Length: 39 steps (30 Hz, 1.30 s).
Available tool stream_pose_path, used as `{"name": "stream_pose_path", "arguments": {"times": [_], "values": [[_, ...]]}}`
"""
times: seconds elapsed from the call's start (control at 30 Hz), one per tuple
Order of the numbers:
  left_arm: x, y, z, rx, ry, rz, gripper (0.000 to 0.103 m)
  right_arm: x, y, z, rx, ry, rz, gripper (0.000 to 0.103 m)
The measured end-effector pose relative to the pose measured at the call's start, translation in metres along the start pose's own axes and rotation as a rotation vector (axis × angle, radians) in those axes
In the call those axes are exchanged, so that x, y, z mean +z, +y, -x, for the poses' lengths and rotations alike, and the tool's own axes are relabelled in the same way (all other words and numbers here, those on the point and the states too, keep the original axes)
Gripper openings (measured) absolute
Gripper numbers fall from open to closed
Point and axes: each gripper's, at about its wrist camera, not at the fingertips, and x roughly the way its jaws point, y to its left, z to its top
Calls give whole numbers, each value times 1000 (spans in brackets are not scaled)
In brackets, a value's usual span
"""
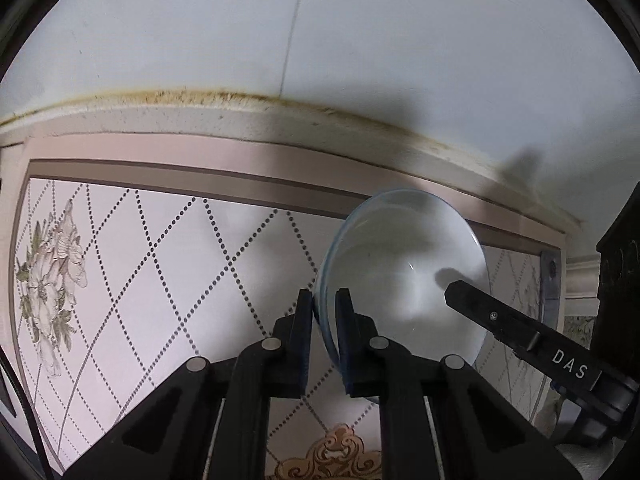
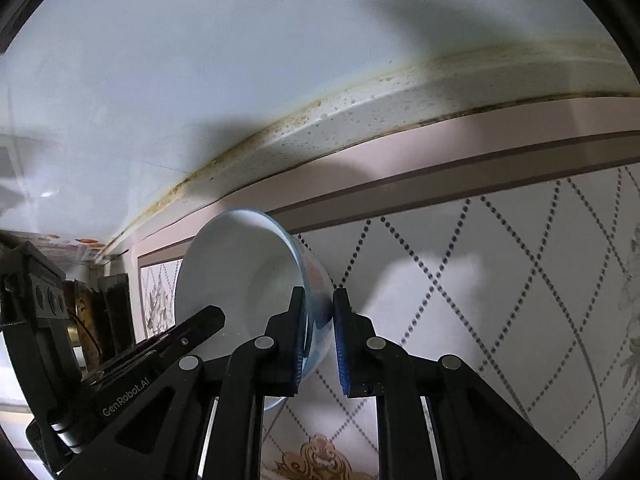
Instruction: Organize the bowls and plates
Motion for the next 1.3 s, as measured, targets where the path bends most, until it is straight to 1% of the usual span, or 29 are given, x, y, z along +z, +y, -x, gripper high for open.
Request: {"name": "stream_pose_path", "arguments": {"times": [0.1, 0.27, 0.47, 0.63, 0.73, 0.83, 1.0, 1.1, 1.3], "values": [[-10, -8, 19, -8, -21, -29, 10, -11, 1, 18, 7, -15, 8, 15], [-31, -28, 54, -36, -49, -81, 10, -38, 1, 60, 17, -47, 22, 15], [-73, -58, 90, -74, -67, -158, 10, -84, -10, 119, 3, -85, 33, 15], [-119, -82, 107, -109, -59, -223, 10, -134, -25, 163, -10, -121, 10, 15], [-147, -95, 109, -119, -35, -267, 10, -170, -45, 186, -22, -129, -20, 15], [-174, -106, 103, -129, 10, -309, 10, -203, -63, 200, -34, -131, -53, 15], [-203, -122, 90, -130, 70, -354, 10, -248, -94, 208, -52, -121, -110, 15], [-212, -131, 83, -122, 90, -380, 10, -267, -112, 207, -51, -121, -147, 15], [-231, -143, 60, -83, 133, -434, 10, -286, -135, 199, -61, -116, -190, 15]]}}
